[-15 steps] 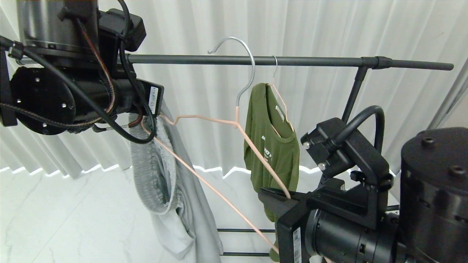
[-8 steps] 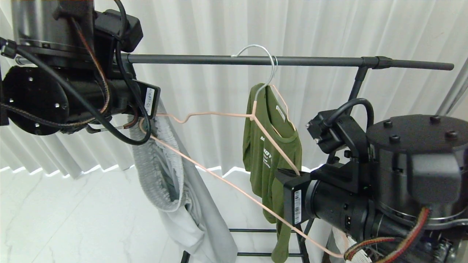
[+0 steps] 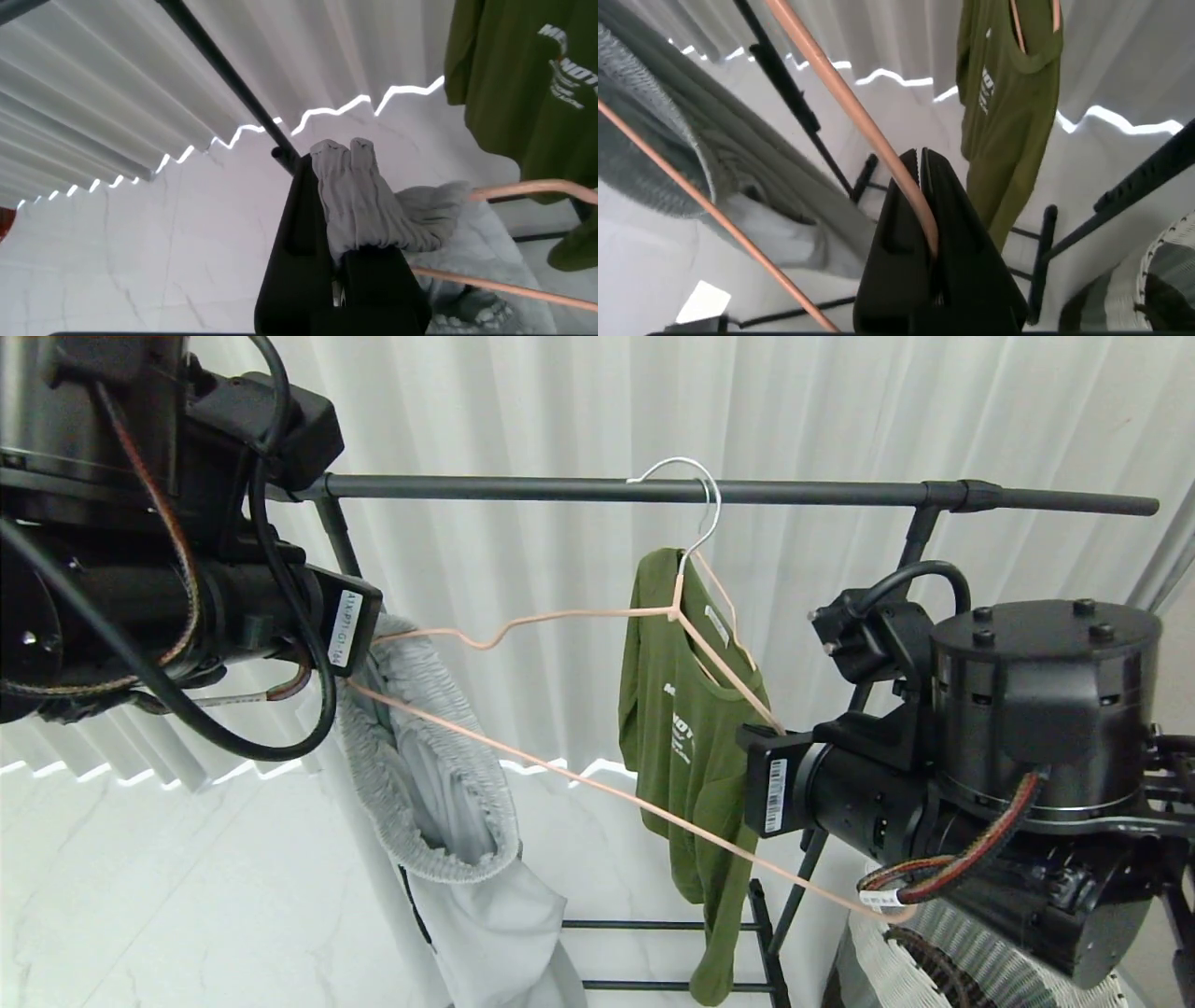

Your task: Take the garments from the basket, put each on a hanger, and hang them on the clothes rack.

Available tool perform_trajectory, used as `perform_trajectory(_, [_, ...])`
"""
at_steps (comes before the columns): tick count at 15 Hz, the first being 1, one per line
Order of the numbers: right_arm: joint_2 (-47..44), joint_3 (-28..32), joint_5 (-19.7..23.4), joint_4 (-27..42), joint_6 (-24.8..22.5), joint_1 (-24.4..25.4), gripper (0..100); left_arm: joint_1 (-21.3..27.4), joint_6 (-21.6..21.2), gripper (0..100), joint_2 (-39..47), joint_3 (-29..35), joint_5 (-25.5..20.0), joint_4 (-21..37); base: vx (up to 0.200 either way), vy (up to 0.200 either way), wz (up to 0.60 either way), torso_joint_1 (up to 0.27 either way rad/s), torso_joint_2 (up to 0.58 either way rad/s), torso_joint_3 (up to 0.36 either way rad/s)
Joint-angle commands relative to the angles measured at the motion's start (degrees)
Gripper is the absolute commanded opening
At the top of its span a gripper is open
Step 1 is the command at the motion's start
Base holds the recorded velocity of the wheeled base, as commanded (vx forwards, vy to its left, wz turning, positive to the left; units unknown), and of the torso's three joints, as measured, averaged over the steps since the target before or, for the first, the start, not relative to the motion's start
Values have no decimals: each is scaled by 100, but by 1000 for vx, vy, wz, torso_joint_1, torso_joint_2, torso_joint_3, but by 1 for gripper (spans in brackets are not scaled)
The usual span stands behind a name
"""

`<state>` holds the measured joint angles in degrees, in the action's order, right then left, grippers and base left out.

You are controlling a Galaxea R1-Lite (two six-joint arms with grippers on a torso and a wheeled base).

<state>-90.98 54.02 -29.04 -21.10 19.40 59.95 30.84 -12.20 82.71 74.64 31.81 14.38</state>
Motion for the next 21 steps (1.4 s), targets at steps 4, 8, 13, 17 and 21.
perform_trajectory(4, [124, -216, 83, -131, 29, 667, 0, 80, 324, 0, 316, 217, 1, 3, 0, 0, 0, 0, 0, 0])
perform_trajectory(8, [282, -620, 909, -131, 214, 1256, 0, 80, 350, 0, 403, 332, 1, 3, 0, 0, 0, 0, 0, 0])
perform_trajectory(13, [-52, -612, 293, -140, 214, 895, 0, -52, 377, 0, 509, 490, 1, 3, 0, 0, 0, 0, 0, 0])
perform_trajectory(17, [-87, -603, -102, -140, 214, 394, 0, -105, 350, 0, 474, 516, 186, 275, 0, 0, 0, 0, 0, 0])
perform_trajectory(21, [-289, -409, -348, -395, 196, 236, 0, 212, 394, 0, 263, 516, 247, 891, 0, 0, 0, 0, 0, 0])
